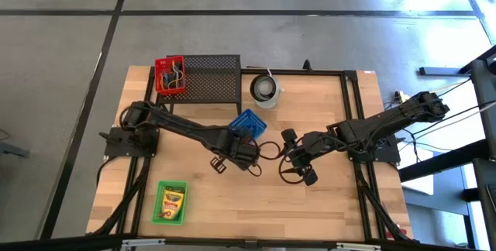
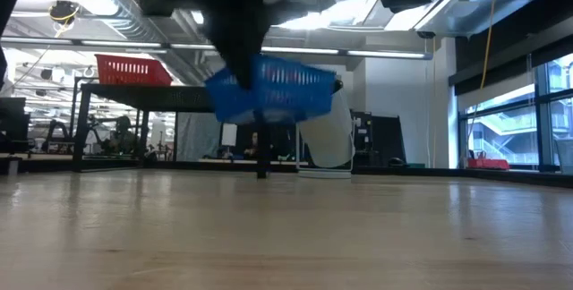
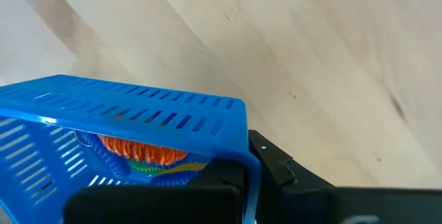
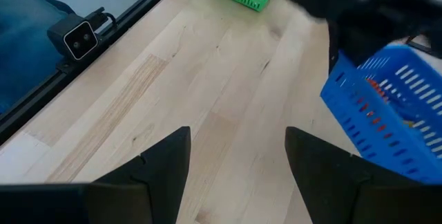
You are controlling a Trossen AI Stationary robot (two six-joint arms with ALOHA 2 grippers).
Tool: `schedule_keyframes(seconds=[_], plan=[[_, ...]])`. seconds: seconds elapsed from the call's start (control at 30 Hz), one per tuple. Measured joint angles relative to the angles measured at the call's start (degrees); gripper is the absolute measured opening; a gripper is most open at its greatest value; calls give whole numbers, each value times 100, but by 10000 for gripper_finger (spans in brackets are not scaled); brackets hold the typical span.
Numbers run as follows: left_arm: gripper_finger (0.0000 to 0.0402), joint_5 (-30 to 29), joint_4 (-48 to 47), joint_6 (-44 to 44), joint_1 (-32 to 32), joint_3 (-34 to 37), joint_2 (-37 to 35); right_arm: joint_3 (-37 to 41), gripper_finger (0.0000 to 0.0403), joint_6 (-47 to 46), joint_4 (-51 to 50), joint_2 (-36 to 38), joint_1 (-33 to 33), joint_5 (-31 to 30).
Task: Pick & Place Office Desk Supplies
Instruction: Put the blue bin with spring keychains on the shelf
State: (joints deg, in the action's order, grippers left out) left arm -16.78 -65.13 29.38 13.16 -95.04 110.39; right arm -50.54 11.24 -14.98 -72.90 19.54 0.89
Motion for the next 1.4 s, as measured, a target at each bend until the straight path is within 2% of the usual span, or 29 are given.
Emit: schedule_keyframes(seconds=[0.2, 0.43, 0.63, 0.8, 1.0, 1.13, 1.4], plan=[[3, -110, -528, -388, 73, -719, 0, 0, 237, 0, 0, 0, 0, 1], [3, -1138, -1594, -1036, -12, -1426, -2, 0, 237, 1, 0, 0, -1, 0], [4, -1208, -2530, -1308, -454, -1731, -9, 2, 237, -1, 0, 0, 1, 0], [4, -751, -2505, -1358, -1199, -1720, -247, 1, 237, 1, 1, 0, 0, 0], [4, -671, -2491, -1470, -2167, -1687, -511, 2, 237, -1, 33, 0, -1, 0], [4, -199, -2489, -1473, -2737, -1687, -514, 2, 237, -1, 37, 0, 0, 2], [4, 9, -2489, -1537, -3188, -1687, -514, 2, 237, -1, 35, -2, 0, 1]])
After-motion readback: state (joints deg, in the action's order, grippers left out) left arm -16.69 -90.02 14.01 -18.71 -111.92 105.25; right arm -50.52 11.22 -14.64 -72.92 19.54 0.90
